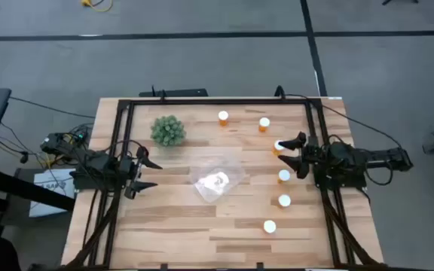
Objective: Pick and place pill bottles into a basket
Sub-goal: Put the orange medicine bottle into the transparent bin
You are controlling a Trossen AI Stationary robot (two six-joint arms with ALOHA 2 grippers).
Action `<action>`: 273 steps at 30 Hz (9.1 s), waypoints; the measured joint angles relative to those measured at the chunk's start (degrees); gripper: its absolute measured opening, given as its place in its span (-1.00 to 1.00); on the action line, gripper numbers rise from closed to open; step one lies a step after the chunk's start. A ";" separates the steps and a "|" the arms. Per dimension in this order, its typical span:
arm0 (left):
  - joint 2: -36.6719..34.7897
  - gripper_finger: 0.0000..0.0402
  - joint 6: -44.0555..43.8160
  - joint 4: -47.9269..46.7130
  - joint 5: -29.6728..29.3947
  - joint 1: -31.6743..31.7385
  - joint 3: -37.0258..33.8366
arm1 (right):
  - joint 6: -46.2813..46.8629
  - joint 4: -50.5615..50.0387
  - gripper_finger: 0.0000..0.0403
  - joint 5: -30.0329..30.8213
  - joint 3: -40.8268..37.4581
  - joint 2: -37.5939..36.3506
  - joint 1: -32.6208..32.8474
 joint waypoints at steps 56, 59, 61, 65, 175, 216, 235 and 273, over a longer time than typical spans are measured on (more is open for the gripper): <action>0.02 0.38 0.00 0.00 0.00 0.02 0.02 | 30.94 -56.35 0.55 5.94 46.06 68.61 -10.54; 0.02 0.38 0.00 0.00 0.00 0.01 0.01 | 31.95 -53.41 0.55 6.11 42.88 68.63 -10.56; 0.02 0.38 0.00 0.00 0.00 0.01 0.01 | 32.50 -52.16 0.55 6.22 41.10 68.63 -10.76; 0.01 0.38 -0.01 0.00 0.00 0.02 0.00 | 32.47 -48.80 0.55 6.41 38.19 68.63 -11.74; 0.00 0.38 0.00 0.00 0.00 0.02 0.00 | -2.93 -21.06 0.07 -13.12 60.30 97.13 -6.53; 0.00 0.38 0.00 0.00 0.00 0.00 0.00 | -7.34 -33.96 0.24 -2.43 60.92 82.65 -14.83; 0.02 0.38 0.00 0.00 0.00 0.00 0.00 | 14.96 -34.05 0.29 -1.37 45.78 71.63 -35.33; 0.00 0.38 0.00 0.00 0.00 0.02 0.02 | 4.81 -23.73 0.85 -5.73 45.85 88.89 -37.51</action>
